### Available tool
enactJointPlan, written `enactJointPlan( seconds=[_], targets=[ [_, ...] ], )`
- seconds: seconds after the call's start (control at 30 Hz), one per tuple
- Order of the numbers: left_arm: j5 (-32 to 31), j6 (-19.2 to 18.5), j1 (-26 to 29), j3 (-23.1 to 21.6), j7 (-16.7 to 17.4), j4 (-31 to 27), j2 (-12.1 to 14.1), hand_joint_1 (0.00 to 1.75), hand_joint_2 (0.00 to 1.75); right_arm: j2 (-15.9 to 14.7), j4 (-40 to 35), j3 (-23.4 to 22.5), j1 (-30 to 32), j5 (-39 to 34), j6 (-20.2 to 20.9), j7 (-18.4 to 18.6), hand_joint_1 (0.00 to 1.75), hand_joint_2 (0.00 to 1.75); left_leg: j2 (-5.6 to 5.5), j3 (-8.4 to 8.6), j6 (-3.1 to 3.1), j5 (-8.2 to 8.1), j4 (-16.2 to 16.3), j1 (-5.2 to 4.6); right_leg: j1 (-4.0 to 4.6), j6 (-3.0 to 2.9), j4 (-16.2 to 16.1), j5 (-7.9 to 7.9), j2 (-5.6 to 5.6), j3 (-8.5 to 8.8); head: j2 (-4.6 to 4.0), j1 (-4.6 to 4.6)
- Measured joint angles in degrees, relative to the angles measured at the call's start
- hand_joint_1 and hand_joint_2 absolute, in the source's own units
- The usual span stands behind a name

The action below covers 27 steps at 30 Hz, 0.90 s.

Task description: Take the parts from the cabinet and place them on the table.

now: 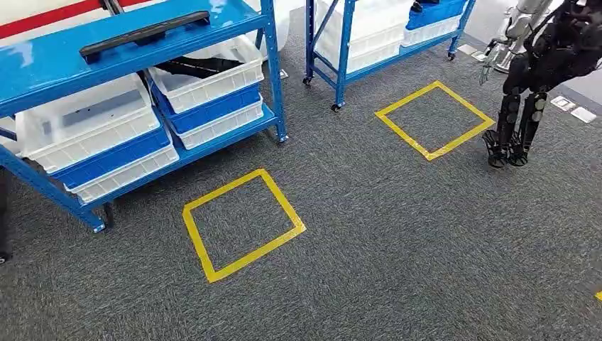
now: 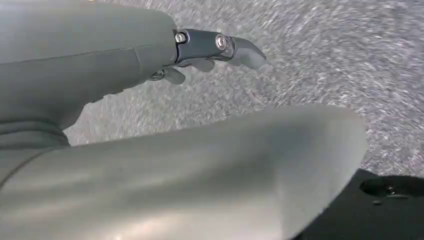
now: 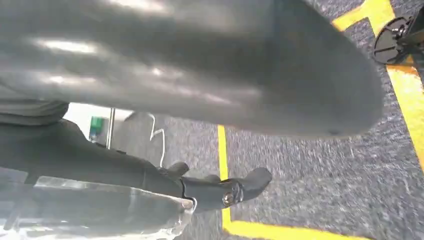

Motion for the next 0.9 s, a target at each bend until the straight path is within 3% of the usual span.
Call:
enactJointPlan(
  seconds=[0.03, 0.07, 0.1, 0.2, 0.23, 0.27, 0.3, 0.33, 0.37, 0.4, 0.43, 0.47, 0.53, 0.57, 0.6, 0.67, 0.73, 0.77, 0.8, 0.83, 0.9],
  targets=[
    [-0.07, 0.00, -0.02, 0.00, 0.04, 0.00, 0.00, 0.00, 0.00, 0.00, -0.02, 0.00, -0.10, 0.00, 0.00, 0.00, 0.00, 0.00, 0.79, 2.87, 0.60, 2.24, -5.04, -0.34, 0.17, -0.13, 0.00, -0.11, -0.61, 0.20, 0.00, 0.02],
    [-0.07, 0.00, -0.13, 0.00, 0.09, 0.00, 0.02, 0.00, 0.00, 0.07, 0.00, 0.00, -0.18, 0.02, 0.00, 0.00, 0.00, 0.00, 3.55, 5.72, 1.71, 3.75, -9.86, -1.05, 0.29, -0.24, -0.03, -0.21, -1.16, 0.42, 0.00, 0.02],
    [-0.07, 0.00, -0.40, 0.00, 0.22, -0.02, 0.15, 0.00, 0.00, 0.20, 0.00, 0.00, -0.18, 0.11, 0.00, 0.00, 0.00, 0.00, 5.40, 6.08, 2.06, 2.96, -10.99, -1.48, 0.93, 0.07, 0.08, -0.46, -1.83, 0.42, 0.00, 0.20],
    [-0.07, -0.02, -0.39, 0.00, 0.46, -0.02, 0.20, 0.00, 0.00, 0.15, -0.02, 0.00, -0.52, 0.30, 0.00, 0.02, 0.00, 0.00, 3.27, 5.68, 2.19, 3.16, -11.30, -1.96, 0.47, 0.45, -0.31, -0.57, -3.73, 0.68, 0.00, 0.02],
    [0.02, 0.00, -0.29, 0.00, 0.55, -0.02, 0.20, 0.00, 0.00, 0.20, -0.07, 0.00, -0.59, 0.37, 0.00, 0.11, 0.00, 0.00, 2.29, 6.12, 2.46, 3.73, -12.32, -1.75, 1.00, 0.74, -0.54, -0.70, -4.20, 1.21, 0.00, 0.00],
    [0.11, -0.02, -0.16, 0.00, 0.57, -0.02, 0.06, 0.00, 0.00, 0.04, -0.09, 0.00, -0.58, 0.50, 0.00, 0.24, 0.00, 0.00, 1.86, 6.72, 2.24, 4.44, -13.05, -1.05, 0.57, 1.04, 0.50, -1.19, -1.11, 0.47, 0.00, 0.20],
    [0.15, 0.00, -0.17, 0.02, 0.63, -0.02, 0.07, 0.00, 0.00, 0.04, -0.09, 0.00, -0.47, 0.52, 0.00, 0.24, 0.00, 0.00, 1.14, 6.65, 2.67, 4.65, -13.24, -0.78, 0.52, 0.75, 3.11, -2.77, 1.98, -0.60, 0.00, 0.08],
    [0.17, 0.00, -0.24, 0.02, 0.61, -0.02, 0.00, 0.00, 0.00, 0.04, -0.07, 0.00, -0.37, 0.53, 0.00, 0.26, 0.00, 0.00, 0.49, 6.46, 2.74, 4.73, -13.24, -0.79, 0.38, 0.47, 6.55, -4.42, 3.23, -2.19, 0.00, 0.34],
    [0.18, -0.02, -0.32, 0.02, 0.59, -0.02, -0.11, 0.00, 0.00, -0.11, -0.07, 0.00, -0.23, 0.57, 0.00, 0.35, 0.00, 0.00, -0.46, 6.36, 2.73, 4.76, -13.24, -0.79, 0.13, 0.29, 11.64, -6.50, 3.77, -4.69, 0.00, 0.46],
    [0.20, -0.07, -0.24, 0.02, 0.46, -0.02, -0.18, 0.00, 0.00, -0.24, -0.07, 0.00, -0.12, 0.66, 0.00, 0.35, 0.00, 0.00, -1.38, 6.31, 2.71, 4.77, -13.22, -0.79, -0.03, 0.42, 15.89, -7.85, 3.93, -6.85, 0.00, 0.46],
    [0.22, -0.15, -0.12, 0.02, 0.22, -0.02, -0.17, 0.00, 0.00, -0.35, -0.07, 0.00, -0.02, 0.72, 0.00, 0.35, 0.00, 0.00, -2.21, 6.36, 2.65, 4.81, -13.20, -0.76, -0.14, 0.86, 17.74, -7.91, 3.96, -7.90, 0.00, 0.52],
    [0.28, -0.26, 0.00, 0.02, 0.00, -0.02, -0.20, 0.00, 0.00, -0.46, -0.07, 0.00, 0.07, 0.79, 0.00, 0.35, 0.00, 0.00, -3.06, 6.43, 2.59, 4.82, -13.16, -0.66, -0.38, 1.55, 16.73, -6.88, 3.99, -7.72, 0.00, 0.39],
    [0.31, -0.37, 0.03, 0.04, -0.11, -0.02, -0.33, 0.00, 0.00, -0.61, -0.07, 0.00, 0.05, 0.98, 0.00, 0.35, 0.00, 0.00, -4.88, 6.66, 2.11, 4.80, -13.05, -0.32, -1.07, 3.43, 7.49, -2.16, 4.53, -3.85, 0.00, 0.43],
    [0.52, -0.31, -0.01, 0.04, -0.11, -0.02, -0.42, 0.00, 0.00, -0.70, -0.07, 0.00, 0.08, 1.03, -0.02, 0.35, 0.00, 0.00, -5.40, 6.68, 1.69, 4.67, -12.89, -0.17, -1.67, 4.17, 2.34, -0.02, 5.61, -1.67, 0.00, 0.52],
    [0.85, -0.09, -0.02, 0.09, -0.11, -0.02, -0.35, 0.00, 0.00, -0.57, 0.02, 0.00, 0.06, 0.74, -0.09, 0.42, 0.00, 0.00, -5.87, 6.64, 1.16, 4.54, -12.63, -0.39, -1.69, 3.98, 0.75, 0.24, 6.49, -1.42, 0.00, 0.72],
    [1.73, 1.07, 0.10, 0.39, -0.11, -0.02, -0.35, 0.00, 0.00, -0.55, 0.02, -0.04, -0.36, 0.22, -1.10, 0.48, 0.00, 0.00, -6.30, 6.30, 0.42, 4.36, -12.44, -0.63, -1.28, 2.18, 0.38, 0.69, 6.24, -1.54, 0.00, 0.63],
    [1.95, 2.63, 0.43, 0.94, -0.15, -0.02, -0.33, 0.00, 0.00, -0.61, 0.02, -0.04, -0.55, 0.44, -1.49, 0.48, 0.00, 0.00, -6.46, 6.15, 0.20, 4.33, -12.50, -0.19, -1.22, 1.24, 0.40, 0.82, 5.99, -0.97, 0.00, 0.50],
    [1.92, 3.28, 0.54, 1.07, -0.28, -0.02, -0.20, 0.00, 0.00, -0.59, 0.02, -0.04, -0.57, 0.57, -1.40, 0.48, 0.00, 0.00, -5.82, 6.02, 0.05, 4.03, -12.02, 0.11, -1.49, 0.81, 0.30, 1.09, 5.67, -1.02, 0.00, 0.50],
    [1.90, 3.87, 0.55, 1.07, -0.44, -0.02, -0.20, 0.00, 0.00, -0.66, 0.02, -0.04, -0.49, 0.83, -1.25, 0.48, 0.00, 0.00, -2.97, 5.32, -0.16, 2.68, -10.18, -0.14, -1.28, 0.60, 0.30, 1.20, 5.61, -1.03, 0.00, 0.27],
    [1.90, 4.51, 0.41, 1.07, -0.59, -0.02, -0.17, 0.00, 0.00, -0.63, 0.02, -0.04, -0.39, 0.94, -1.11, 0.48, 0.00, 0.00, -1.37, 3.58, -0.38, 0.46, -6.52, -0.12, -1.11, 0.38, 0.30, 1.07, 5.37, -1.05, 0.00, 0.00],
    [2.58, 6.19, 0.18, 1.62, -1.60, -0.02, -0.13, 0.00, 0.00, -0.63, 0.02, -0.07, -0.02, 1.09, -0.90, 0.59, 0.00, 0.00, -0.35, -1.00, -0.54, -3.73, 2.82, -0.08, -0.67, 0.11, 0.31, 0.90, 4.52, -1.08, 0.00, 0.00]
  ],
)
